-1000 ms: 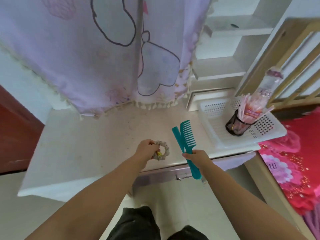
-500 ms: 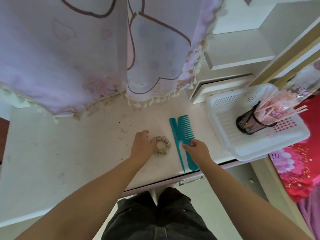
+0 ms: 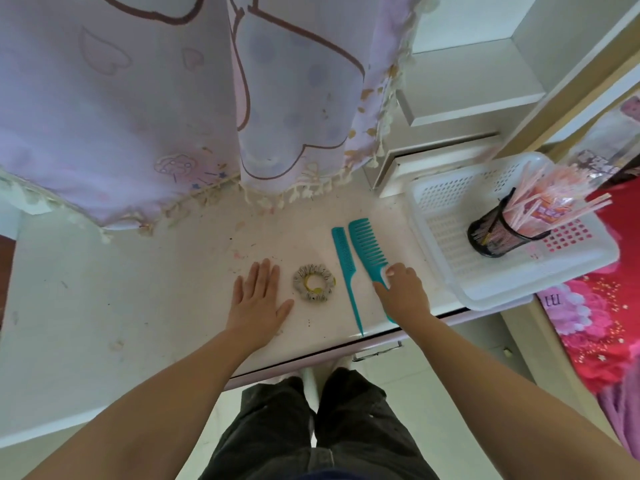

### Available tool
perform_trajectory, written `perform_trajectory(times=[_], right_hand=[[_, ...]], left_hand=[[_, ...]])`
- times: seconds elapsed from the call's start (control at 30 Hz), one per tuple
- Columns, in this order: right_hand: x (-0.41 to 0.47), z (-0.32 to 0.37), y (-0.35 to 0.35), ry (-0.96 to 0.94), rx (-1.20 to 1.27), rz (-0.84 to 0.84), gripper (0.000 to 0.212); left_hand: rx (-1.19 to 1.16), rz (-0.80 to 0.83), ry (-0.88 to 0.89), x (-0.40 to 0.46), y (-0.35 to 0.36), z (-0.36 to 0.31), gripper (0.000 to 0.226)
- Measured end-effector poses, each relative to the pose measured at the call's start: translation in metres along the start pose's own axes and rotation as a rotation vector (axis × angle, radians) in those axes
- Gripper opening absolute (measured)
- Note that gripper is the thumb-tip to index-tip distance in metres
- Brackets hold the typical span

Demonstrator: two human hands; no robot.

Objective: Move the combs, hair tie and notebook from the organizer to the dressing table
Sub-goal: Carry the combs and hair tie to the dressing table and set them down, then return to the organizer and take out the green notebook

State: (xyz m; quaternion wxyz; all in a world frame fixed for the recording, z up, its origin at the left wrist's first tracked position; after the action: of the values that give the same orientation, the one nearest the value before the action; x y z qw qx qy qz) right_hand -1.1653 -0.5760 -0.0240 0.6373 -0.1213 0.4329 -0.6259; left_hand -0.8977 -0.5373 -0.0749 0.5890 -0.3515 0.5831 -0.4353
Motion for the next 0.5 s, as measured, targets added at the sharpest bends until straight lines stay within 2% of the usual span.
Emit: perform_trajectory(times=[0.13,0.23,0.37,0.5], right_hand=[[-0.023,-0.009,-0.013,0.029,0.039,-0.087,0.038],[-0.059,-0.025,-0.023,0.083,0.074,-0.247,0.035],[-0.129,-0.048,-0.023,0.171,-0.012,-0.458,0.04],[-0.209,-0.076,-0.011,0.275,-0.082,-0.558,0.046]], left_hand=[[-0.011,0.002,-0.001,0.002,-0.024,-0.003,0.066],[-0.049,-0.129,0.075,0.006,-0.059,-0.01,0.055],[-0.048,-0.333,0.372,-0.001,-0.105,-0.055,0.05],[0.053,-0.393,0.728,-0.044,-0.108,-0.127,0.049]])
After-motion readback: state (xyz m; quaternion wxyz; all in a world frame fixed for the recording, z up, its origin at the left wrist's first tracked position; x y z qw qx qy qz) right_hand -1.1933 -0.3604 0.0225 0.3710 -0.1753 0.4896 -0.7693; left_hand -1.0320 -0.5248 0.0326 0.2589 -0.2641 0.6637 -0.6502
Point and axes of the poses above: each hand's wrist, its own x-axis towards the middle knuckle, its own y-axis out of the palm, z = x × y, the point moved 5 cm from there along x, towards the middle knuckle, and after that the axes turned 14 degrees about x, right-handed, at the moved point
